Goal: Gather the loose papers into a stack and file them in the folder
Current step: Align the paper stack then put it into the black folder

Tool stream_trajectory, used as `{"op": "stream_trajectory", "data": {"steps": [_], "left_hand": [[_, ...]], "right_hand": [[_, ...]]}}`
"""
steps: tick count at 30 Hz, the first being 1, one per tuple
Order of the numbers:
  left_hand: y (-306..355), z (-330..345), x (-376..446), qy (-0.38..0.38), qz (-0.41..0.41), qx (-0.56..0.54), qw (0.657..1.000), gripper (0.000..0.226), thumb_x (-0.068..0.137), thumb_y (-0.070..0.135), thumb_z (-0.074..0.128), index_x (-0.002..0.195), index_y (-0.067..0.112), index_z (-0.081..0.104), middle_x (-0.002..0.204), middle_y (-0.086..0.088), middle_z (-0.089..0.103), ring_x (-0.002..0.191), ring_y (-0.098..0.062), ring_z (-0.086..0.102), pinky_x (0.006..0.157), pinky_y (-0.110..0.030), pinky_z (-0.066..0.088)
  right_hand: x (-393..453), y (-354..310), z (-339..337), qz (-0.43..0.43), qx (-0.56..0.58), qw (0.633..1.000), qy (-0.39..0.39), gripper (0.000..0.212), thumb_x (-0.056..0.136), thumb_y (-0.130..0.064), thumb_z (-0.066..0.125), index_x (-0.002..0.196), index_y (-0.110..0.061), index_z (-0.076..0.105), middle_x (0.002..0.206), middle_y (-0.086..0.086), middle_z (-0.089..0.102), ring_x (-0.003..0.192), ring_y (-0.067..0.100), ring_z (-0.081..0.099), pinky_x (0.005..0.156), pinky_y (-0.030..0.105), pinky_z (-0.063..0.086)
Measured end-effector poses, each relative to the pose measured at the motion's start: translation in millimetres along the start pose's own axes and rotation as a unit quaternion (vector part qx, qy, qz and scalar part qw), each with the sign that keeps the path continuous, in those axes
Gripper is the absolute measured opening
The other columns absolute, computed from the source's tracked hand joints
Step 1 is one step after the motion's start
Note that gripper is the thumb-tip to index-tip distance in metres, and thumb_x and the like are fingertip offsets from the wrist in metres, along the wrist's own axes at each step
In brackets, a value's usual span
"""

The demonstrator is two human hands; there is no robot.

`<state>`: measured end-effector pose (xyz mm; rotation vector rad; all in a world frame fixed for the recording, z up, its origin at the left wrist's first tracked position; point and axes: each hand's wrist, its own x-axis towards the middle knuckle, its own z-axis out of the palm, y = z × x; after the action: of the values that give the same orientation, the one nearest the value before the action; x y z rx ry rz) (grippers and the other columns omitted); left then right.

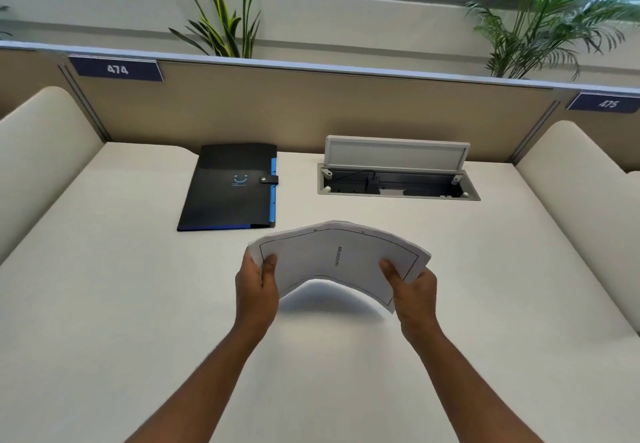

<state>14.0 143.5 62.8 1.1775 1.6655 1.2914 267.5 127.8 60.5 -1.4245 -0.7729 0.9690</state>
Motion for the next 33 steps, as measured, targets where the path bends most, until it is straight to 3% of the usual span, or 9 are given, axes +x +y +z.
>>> {"op": "stream_trajectory", "data": {"steps": [4, 8, 13, 17, 20, 23, 26, 29, 33], "left_hand": [[-6.7, -0.8, -5.0, -0.034, -0.016, 0.009, 0.999, 0.043, 0.101, 0.025, 0.048, 0.142, 0.016, 0.038, 0.122, 0.002, 0.054, 0.112, -0.020, 0.053, 0.092, -0.036, 0.053], [-9.5, -0.5, -3.5, -0.026, 0.004, 0.010, 1.000, 0.044, 0.099, 0.029, 0.049, 0.140, 0.015, 0.040, 0.120, 0.004, 0.056, 0.107, -0.015, 0.056, 0.079, -0.010, 0.048], [-21.2, -1.7, -3.1, -0.055, -0.023, 0.037, 0.998, 0.049, 0.096, 0.027, 0.059, 0.140, 0.015, 0.041, 0.120, 0.003, 0.056, 0.107, -0.018, 0.055, 0.084, -0.028, 0.051], [-13.6, 0.7, 2.6, -0.037, -0.025, 0.051, 0.998, 0.043, 0.095, 0.027, 0.062, 0.133, 0.020, 0.044, 0.118, 0.007, 0.054, 0.103, -0.019, 0.056, 0.086, -0.037, 0.053], [-8.1, 4.7, -0.5, -0.031, -0.044, 0.018, 0.998, 0.039, 0.095, 0.022, 0.062, 0.130, 0.023, 0.045, 0.119, 0.008, 0.054, 0.103, -0.020, 0.055, 0.087, -0.037, 0.050], [-7.3, 6.5, -11.2, -0.019, -0.059, -0.029, 0.998, 0.034, 0.093, 0.017, 0.064, 0.121, 0.026, 0.048, 0.118, 0.004, 0.058, 0.105, -0.021, 0.057, 0.089, -0.034, 0.048], [-7.1, 8.3, -23.1, -0.017, -0.089, -0.079, 0.993, 0.040, 0.092, 0.015, 0.066, 0.129, 0.017, 0.052, 0.120, 0.001, 0.063, 0.106, -0.021, 0.061, 0.093, -0.035, 0.049], [-8.4, 11.1, -41.8, -0.045, -0.119, -0.155, 0.980, 0.033, 0.091, 0.010, 0.066, 0.121, 0.020, 0.057, 0.115, 0.000, 0.069, 0.104, -0.018, 0.066, 0.089, -0.033, 0.053], [-12.4, 10.9, -56.0, -0.074, -0.177, -0.188, 0.963, 0.025, 0.093, 0.014, 0.066, 0.115, 0.017, 0.054, 0.117, -0.007, 0.069, 0.112, -0.030, 0.064, 0.095, -0.047, 0.053]], "right_hand": [[-12.4, 13.5, -1.1, 0.016, -0.072, 0.997, -0.011, 0.017, 0.089, -0.019, 0.081, 0.101, -0.026, 0.072, 0.095, -0.003, 0.079, 0.093, 0.020, 0.075, 0.077, 0.030, 0.056], [-8.6, 12.3, -1.9, 0.006, -0.065, 0.998, 0.013, 0.020, 0.089, -0.018, 0.081, 0.104, -0.027, 0.072, 0.093, -0.006, 0.080, 0.089, 0.010, 0.075, 0.077, 0.027, 0.057], [-11.1, 19.5, -2.7, 0.025, -0.125, 0.992, -0.012, 0.018, 0.090, -0.019, 0.080, 0.098, -0.029, 0.068, 0.098, 0.002, 0.077, 0.097, 0.026, 0.073, 0.084, 0.040, 0.059], [0.4, 6.9, -5.8, -0.049, -0.188, 0.981, 0.028, 0.019, 0.091, -0.026, 0.079, 0.099, -0.033, 0.064, 0.100, -0.011, 0.073, 0.093, 0.007, 0.069, 0.082, 0.041, 0.058], [3.5, 4.2, -4.7, -0.012, -0.211, 0.971, 0.115, 0.065, 0.088, -0.021, 0.083, 0.142, -0.022, 0.047, 0.139, 0.000, 0.059, 0.131, 0.020, 0.056, 0.108, 0.044, 0.048], [-10.2, 6.4, -0.4, 0.119, -0.111, 0.981, 0.107, 0.094, 0.086, -0.024, 0.085, 0.158, -0.020, 0.025, 0.160, 0.006, 0.040, 0.143, 0.029, 0.046, 0.116, 0.050, 0.043], [-25.0, 8.3, 7.5, 0.191, 0.151, 0.969, 0.051, 0.069, 0.089, -0.010, 0.079, 0.148, -0.017, 0.046, 0.144, 0.007, 0.062, 0.126, 0.030, 0.063, 0.088, 0.048, 0.061], [-34.3, 3.6, 14.0, 0.172, 0.278, 0.944, 0.055, 0.048, 0.090, 0.003, 0.073, 0.134, -0.009, 0.061, 0.118, 0.008, 0.077, 0.109, 0.029, 0.072, 0.069, 0.035, 0.064], [-36.0, -12.7, 7.4, 0.109, 0.236, 0.963, 0.064, 0.027, 0.089, 0.005, 0.072, 0.110, -0.012, 0.071, 0.105, 0.007, 0.079, 0.105, 0.031, 0.070, 0.089, 0.042, 0.061]]}}
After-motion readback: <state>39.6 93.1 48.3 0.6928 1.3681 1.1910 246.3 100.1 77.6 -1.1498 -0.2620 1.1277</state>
